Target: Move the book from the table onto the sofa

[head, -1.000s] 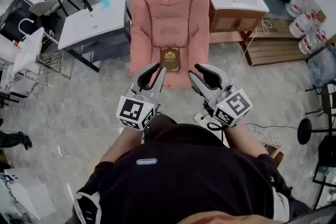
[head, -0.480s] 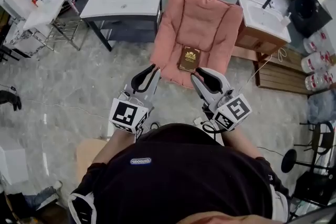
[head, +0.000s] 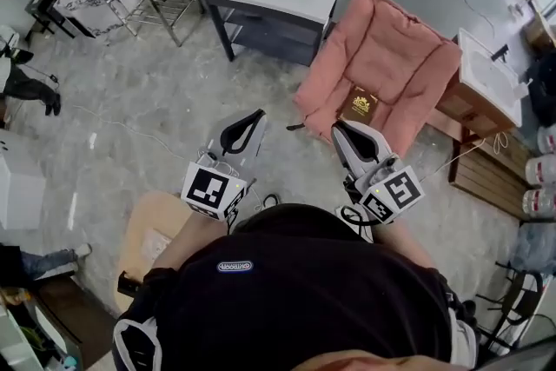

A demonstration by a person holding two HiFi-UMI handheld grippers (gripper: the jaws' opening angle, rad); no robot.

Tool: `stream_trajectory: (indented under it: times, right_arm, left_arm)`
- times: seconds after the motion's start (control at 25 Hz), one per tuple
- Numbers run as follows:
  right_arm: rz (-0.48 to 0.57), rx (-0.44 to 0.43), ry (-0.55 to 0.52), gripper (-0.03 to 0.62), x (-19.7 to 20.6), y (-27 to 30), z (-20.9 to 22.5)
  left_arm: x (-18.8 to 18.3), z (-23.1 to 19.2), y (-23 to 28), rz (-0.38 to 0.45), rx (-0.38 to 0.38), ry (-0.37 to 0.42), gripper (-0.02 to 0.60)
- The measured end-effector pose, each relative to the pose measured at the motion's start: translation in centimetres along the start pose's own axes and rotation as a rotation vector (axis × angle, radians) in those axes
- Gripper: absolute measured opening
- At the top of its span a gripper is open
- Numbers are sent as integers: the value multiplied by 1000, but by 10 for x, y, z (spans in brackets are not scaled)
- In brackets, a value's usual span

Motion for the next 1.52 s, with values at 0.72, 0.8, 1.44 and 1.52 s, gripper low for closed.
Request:
stream_trajectory:
  times: [0.72, 0.8, 1.44, 1.52]
  right_arm:
    - [-91, -470, 54, 29, 41, -20, -36]
    - [-97, -544, 42, 29, 41, -4, -62]
    - [-160, -902, -1, 29, 57, 69, -263]
    - [-166, -928, -9, 29, 59, 72, -289]
  left_arm:
    - [27, 87, -139, -143, -554, -57, 5]
    - [28, 83, -164, -143, -613, -62, 5]
    - [27, 73, -377, -77, -960, -75, 5]
    - [28, 73, -403, -73, -990, -78, 5]
Point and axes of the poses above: the fingertips, and each gripper's own axes: y forward along the fingers, z to its right, x out of its underside, the point moved 4 cm from there along -y, backward along the fingers, and after that the axes turned 11 degrees about -x, right-handed, at the moved point
